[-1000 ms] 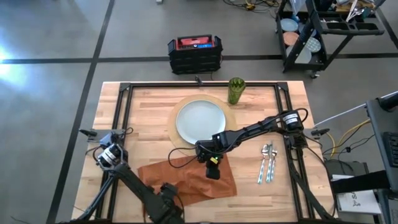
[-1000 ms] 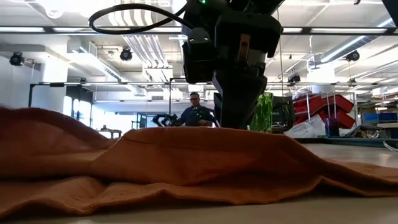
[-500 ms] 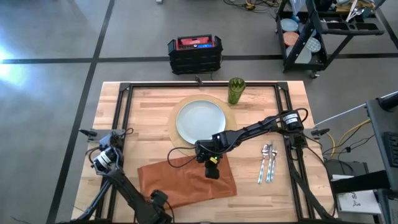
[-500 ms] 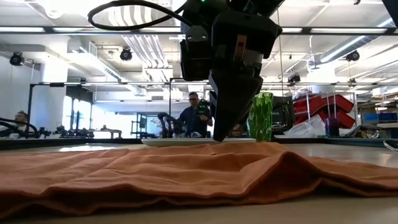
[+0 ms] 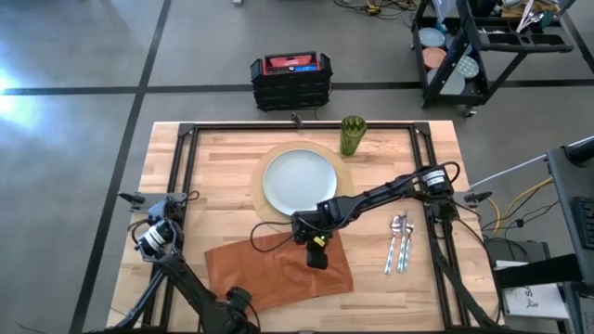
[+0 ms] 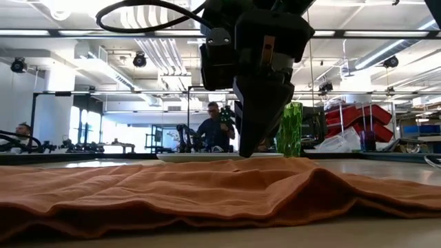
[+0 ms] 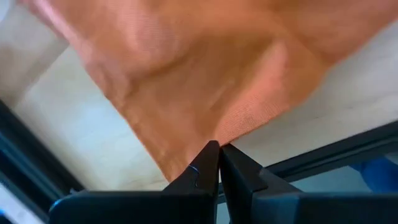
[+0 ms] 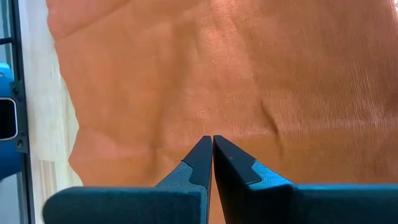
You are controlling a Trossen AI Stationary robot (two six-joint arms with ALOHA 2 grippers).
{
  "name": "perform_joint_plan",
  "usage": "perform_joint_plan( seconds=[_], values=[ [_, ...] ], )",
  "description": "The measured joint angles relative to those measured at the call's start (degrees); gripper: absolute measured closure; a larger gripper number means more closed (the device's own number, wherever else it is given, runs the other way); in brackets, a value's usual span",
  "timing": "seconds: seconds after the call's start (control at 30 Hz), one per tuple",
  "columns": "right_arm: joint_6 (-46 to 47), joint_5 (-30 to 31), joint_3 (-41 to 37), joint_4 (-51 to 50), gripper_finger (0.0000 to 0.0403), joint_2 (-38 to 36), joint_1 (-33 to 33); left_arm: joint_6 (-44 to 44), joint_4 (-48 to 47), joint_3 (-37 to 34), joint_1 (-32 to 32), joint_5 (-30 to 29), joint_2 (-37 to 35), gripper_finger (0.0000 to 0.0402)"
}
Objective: Set table place
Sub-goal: Fold the orange table napkin
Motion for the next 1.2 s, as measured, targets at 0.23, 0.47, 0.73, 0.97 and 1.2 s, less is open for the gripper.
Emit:
perform_joint_plan(
  seconds=[0.23,0.47,0.73,0.97,1.2],
  values=[
    [1.4,-1.7,0.4,-0.1,0.0403,-0.5,0.5,-2.3,0.7,1.1,-0.4,-4.1,-0.1,0.0374],
    [-2.1,-1.8,2.5,0.4,0.0372,-3.0,1.2,-12.4,-3.7,3.2,-2.6,-10.8,-1.9,0.0262],
    [-7.6,-0.9,7.5,1.6,0.0259,-2.8,1.1,-19.3,-14.8,1.7,-5.6,7.6,-4.3,0.0167],
    [-6.4,1.5,8.1,10.4,0.0226,-0.9,0.5,-22.0,-14.5,0.8,-7.8,15.4,-5.0,0.0190],
    [-5.0,0.1,10.2,10.7,0.0259,4.0,0.2,-21.9,-13.5,1.5,-4.5,12.4,-5.3,0.0232]
  ],
)
